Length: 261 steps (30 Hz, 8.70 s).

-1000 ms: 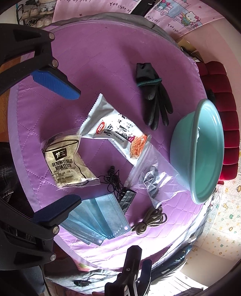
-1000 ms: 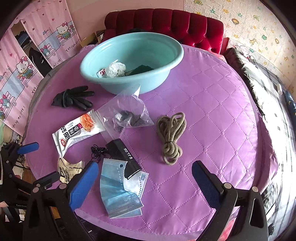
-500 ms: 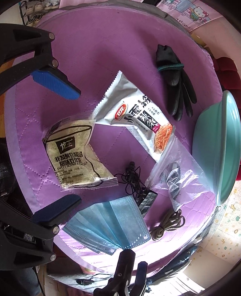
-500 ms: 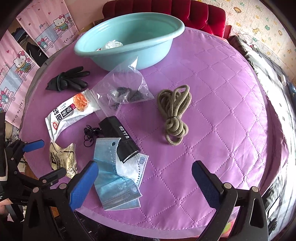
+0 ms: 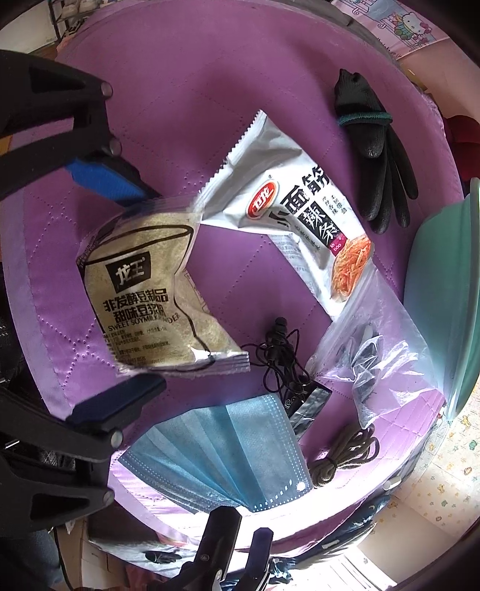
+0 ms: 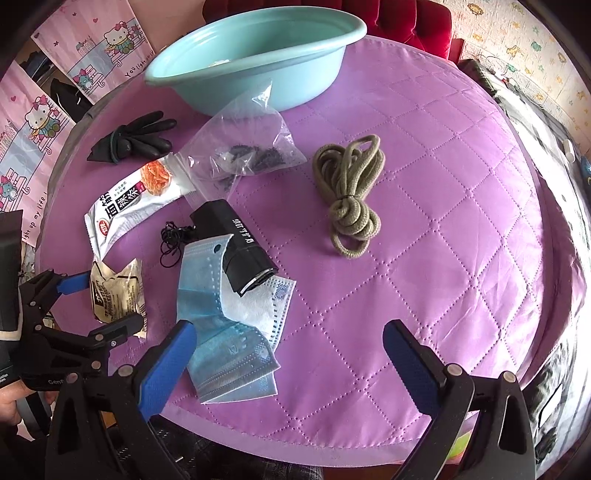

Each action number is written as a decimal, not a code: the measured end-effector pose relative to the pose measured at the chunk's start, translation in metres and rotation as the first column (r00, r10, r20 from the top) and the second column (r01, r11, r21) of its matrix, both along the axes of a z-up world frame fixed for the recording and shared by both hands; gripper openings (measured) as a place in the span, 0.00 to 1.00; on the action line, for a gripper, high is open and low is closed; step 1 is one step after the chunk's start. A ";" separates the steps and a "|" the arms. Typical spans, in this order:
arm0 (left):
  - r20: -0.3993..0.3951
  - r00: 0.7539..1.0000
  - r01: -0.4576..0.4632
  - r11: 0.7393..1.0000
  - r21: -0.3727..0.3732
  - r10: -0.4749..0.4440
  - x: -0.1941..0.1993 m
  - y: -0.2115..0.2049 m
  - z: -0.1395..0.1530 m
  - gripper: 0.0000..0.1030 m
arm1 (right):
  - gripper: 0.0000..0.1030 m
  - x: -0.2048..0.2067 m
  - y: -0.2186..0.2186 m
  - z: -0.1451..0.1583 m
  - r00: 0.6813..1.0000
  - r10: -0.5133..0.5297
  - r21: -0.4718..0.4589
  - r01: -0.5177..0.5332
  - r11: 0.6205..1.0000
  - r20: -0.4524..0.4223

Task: Organize soft objects
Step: 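Grasp the beige snack packet with the left tool while the right tool grasps the blue mask, then lift the packet and mask and carry both over the teal basin, then open both tools to drop the packet and mask into the basin, then withdraw both tools over the bed and grasp the white snack packet with the left tool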

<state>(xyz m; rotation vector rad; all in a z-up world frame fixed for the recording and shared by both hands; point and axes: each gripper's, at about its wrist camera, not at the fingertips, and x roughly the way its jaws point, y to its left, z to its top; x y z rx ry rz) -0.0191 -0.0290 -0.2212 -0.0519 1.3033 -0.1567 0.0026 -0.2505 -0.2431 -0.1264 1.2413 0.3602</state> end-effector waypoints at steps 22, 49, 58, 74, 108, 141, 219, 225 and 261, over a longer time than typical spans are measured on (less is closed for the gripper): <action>0.069 0.997 0.032 0.996 -0.089 -0.026 -0.029 -0.001 0.033 0.41 | 1.00 -0.005 0.031 -0.031 0.993 0.080 0.009 -0.080 0.997 -0.081; 0.140 0.989 0.058 0.994 -0.089 -0.046 -0.017 0.005 0.068 0.41 | 0.08 -0.015 0.029 0.010 0.993 0.109 0.051 -0.107 0.993 -0.045; 0.197 0.977 0.100 0.992 -0.079 -0.083 -0.006 -0.002 0.091 0.41 | 0.08 -0.015 0.011 0.049 0.996 0.084 0.064 -0.086 0.994 0.028; 0.285 0.950 0.144 0.988 -0.048 -0.125 0.012 -0.006 0.120 0.41 | 0.08 0.002 0.009 0.079 0.989 0.054 0.074 -0.065 0.995 0.139; 0.366 0.918 0.174 0.985 -0.020 -0.155 0.116 0.007 0.164 0.41 | 0.08 0.115 0.030 0.146 0.967 0.012 0.122 -0.045 0.991 0.256; 0.331 0.929 0.163 0.986 0.043 -0.168 0.251 0.018 0.110 0.41 | 0.08 0.258 0.075 0.101 0.977 -0.030 0.091 0.011 0.996 0.213; 0.379 0.920 0.054 0.991 0.124 -0.098 0.108 0.058 0.136 1.00 | 1.00 0.136 0.054 0.129 0.959 -0.024 0.014 0.021 1.000 0.282; 0.372 0.923 0.057 0.991 0.117 -0.097 0.081 0.065 0.127 1.00 | 1.00 0.115 0.048 0.124 0.957 -0.024 0.015 0.020 1.000 0.290; 0.198 0.953 0.210 0.971 0.118 -0.230 0.056 0.053 0.032 1.00 | 1.00 0.047 0.025 0.054 0.977 -0.068 0.010 0.067 0.998 0.202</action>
